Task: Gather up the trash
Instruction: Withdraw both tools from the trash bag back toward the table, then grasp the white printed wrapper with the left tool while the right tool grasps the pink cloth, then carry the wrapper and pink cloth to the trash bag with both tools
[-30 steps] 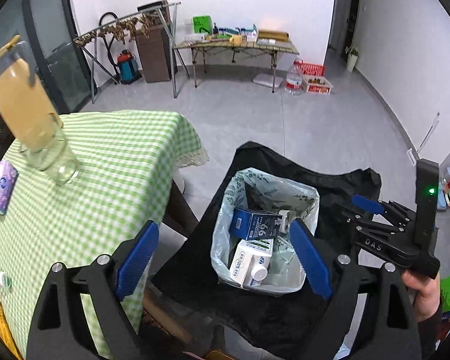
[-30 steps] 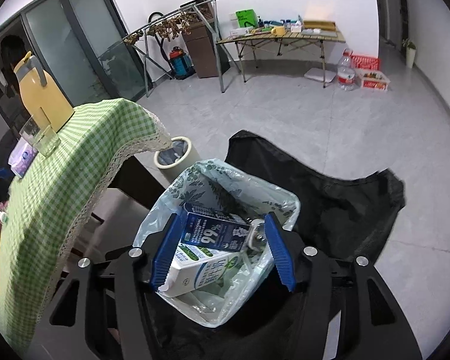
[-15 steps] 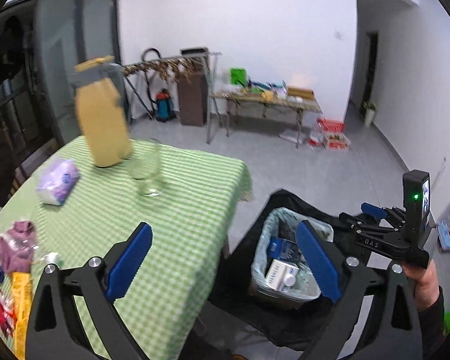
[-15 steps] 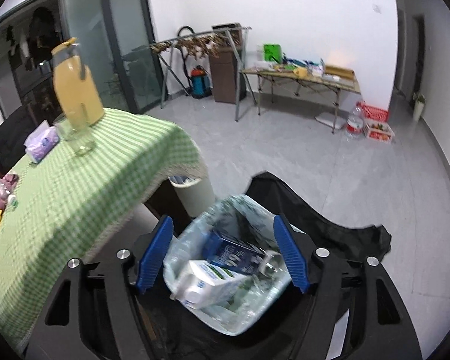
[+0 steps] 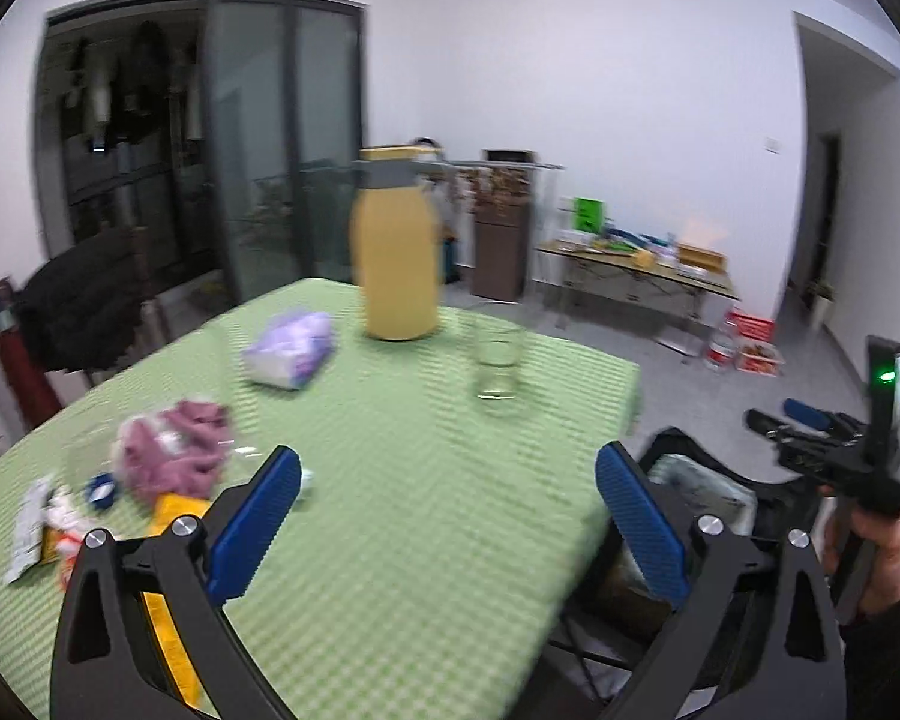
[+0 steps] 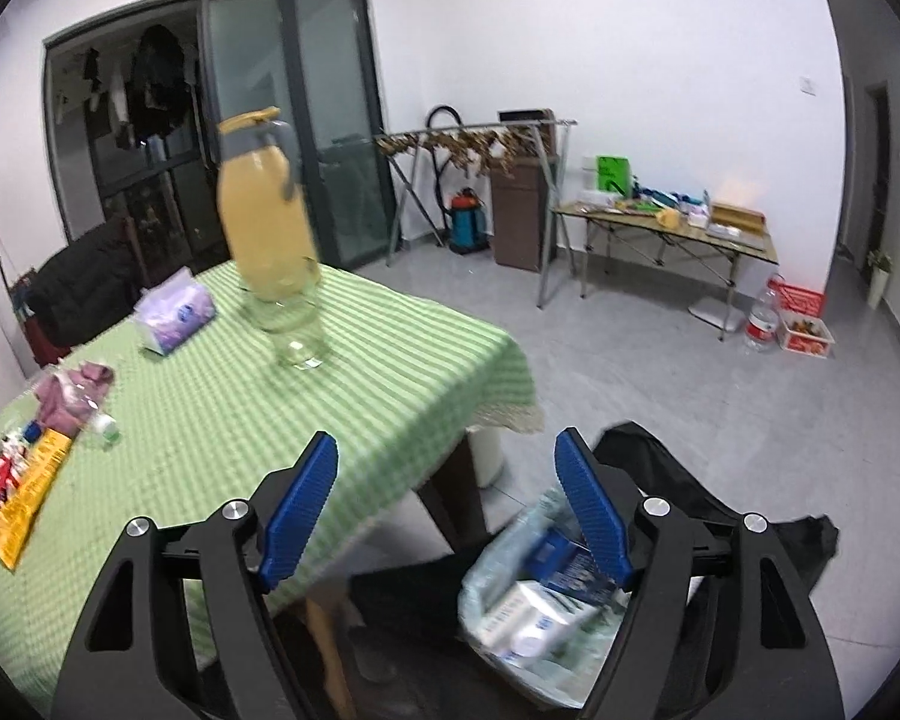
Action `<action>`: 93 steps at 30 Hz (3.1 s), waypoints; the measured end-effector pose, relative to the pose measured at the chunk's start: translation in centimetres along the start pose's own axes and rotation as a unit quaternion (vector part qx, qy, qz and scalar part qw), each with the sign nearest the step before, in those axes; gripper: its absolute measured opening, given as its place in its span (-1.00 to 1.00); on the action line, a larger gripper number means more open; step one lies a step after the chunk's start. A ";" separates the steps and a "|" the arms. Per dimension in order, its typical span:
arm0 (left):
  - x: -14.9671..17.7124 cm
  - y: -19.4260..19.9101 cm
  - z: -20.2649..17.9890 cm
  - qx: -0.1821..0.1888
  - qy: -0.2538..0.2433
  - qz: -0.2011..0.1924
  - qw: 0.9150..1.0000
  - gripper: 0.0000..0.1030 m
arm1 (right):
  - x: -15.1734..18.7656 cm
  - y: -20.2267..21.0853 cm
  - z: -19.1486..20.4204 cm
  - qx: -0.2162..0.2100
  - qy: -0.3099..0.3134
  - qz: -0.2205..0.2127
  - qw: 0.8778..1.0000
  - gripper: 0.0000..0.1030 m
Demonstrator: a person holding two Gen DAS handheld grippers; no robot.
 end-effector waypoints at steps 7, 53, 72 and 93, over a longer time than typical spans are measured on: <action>2.3 0.1 8.1 -0.031 0.053 0.009 0.998 0.86 | -0.3 -1.2 7.0 -0.041 0.034 -0.004 0.999 0.42; 24.1 -5.2 49.7 -0.035 0.743 0.035 0.668 -0.57 | 3.6 -10.7 26.0 -0.123 0.160 0.087 0.976 0.48; 16.5 0.4 48.3 0.040 0.628 -0.127 0.767 -1.00 | 3.8 -10.1 41.4 -0.224 0.259 0.077 0.936 0.48; 14.7 -1.0 47.5 0.043 0.579 -0.125 0.805 -1.00 | 4.9 -15.0 56.3 -0.206 0.381 0.081 0.898 -0.81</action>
Point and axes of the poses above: each gripper's, at about its wrist camera, not at the fingertips, and y roughly against the way its jaws point, z to its left, x to its underside, the point moved 8 cm from there along -y, roughly the way its jaws point, and after that the axes turned 5 degrees about z, right-handed, at the moved point
